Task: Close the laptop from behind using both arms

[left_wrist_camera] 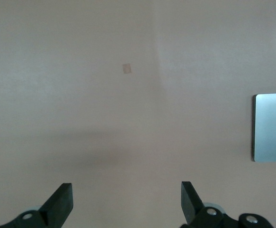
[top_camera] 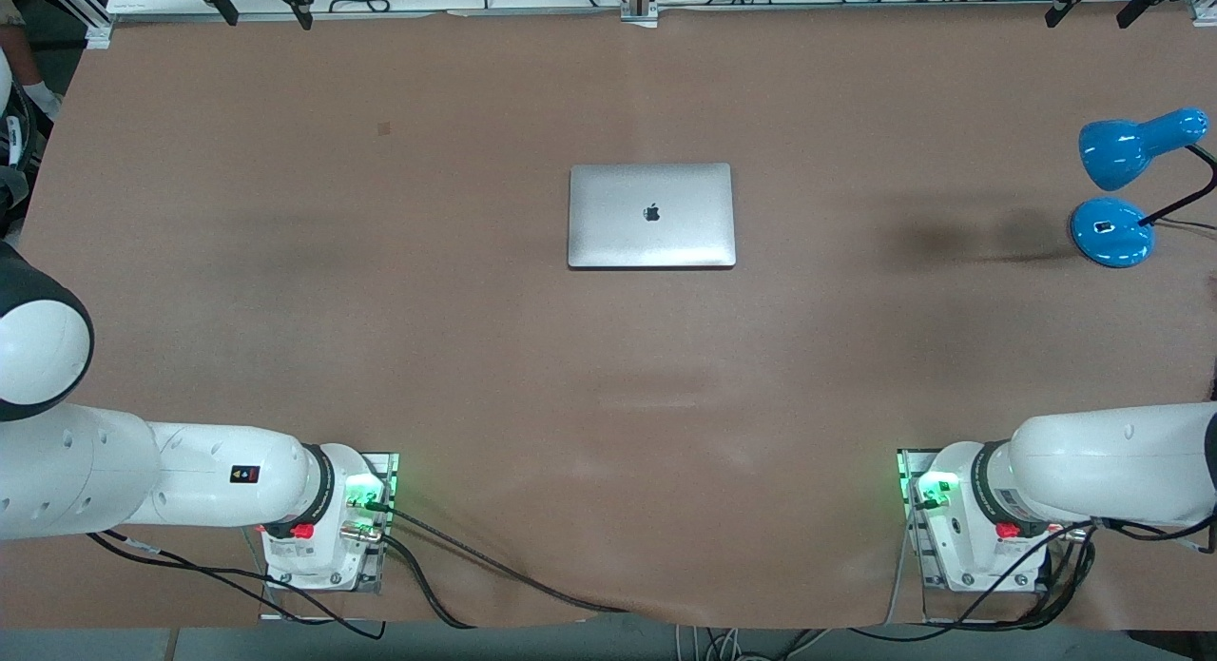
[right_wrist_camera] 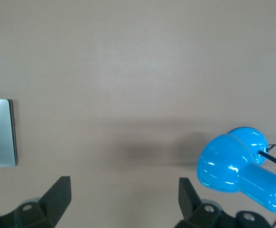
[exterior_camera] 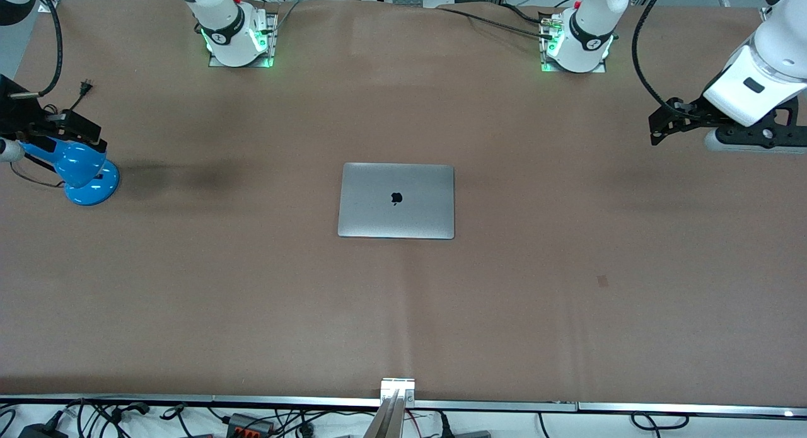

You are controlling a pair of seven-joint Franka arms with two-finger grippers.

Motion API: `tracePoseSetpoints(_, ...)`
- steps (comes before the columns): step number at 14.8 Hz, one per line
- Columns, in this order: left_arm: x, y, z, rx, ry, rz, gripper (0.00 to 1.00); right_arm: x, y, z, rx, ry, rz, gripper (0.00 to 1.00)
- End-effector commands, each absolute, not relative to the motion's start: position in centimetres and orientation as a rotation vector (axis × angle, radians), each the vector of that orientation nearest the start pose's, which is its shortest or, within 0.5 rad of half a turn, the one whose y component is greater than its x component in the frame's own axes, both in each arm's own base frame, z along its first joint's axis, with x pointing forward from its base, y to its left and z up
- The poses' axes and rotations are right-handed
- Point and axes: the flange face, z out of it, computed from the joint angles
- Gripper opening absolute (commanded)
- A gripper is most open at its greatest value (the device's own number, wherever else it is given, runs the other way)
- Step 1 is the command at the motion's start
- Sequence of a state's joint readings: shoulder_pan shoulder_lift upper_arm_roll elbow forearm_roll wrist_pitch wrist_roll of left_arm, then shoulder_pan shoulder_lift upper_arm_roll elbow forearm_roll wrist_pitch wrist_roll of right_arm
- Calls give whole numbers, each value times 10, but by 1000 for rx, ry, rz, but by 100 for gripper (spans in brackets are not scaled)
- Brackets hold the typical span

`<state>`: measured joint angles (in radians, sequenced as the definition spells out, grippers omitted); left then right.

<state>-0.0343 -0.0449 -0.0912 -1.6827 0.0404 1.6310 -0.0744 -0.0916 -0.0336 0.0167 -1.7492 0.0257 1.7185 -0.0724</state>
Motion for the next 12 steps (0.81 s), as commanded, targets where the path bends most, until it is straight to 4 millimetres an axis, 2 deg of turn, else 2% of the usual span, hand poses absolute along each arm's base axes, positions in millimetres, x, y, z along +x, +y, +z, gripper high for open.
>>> tracePoseSetpoints(1, 534, -74, 604, -3101, 88, 10, 100, 546, -32, 578, -3129, -23, -42, 100)
tracePoseSetpoints(5, 540, -68, 605, -3107, 69, 4, 100, 553, -23, 577, -3128, -25, -47, 100)
tracePoseSetpoints(12, 543, -61, 601, -3157, 17, 22, 100, 554, -28, 577, -3126, 9, -47, 100)
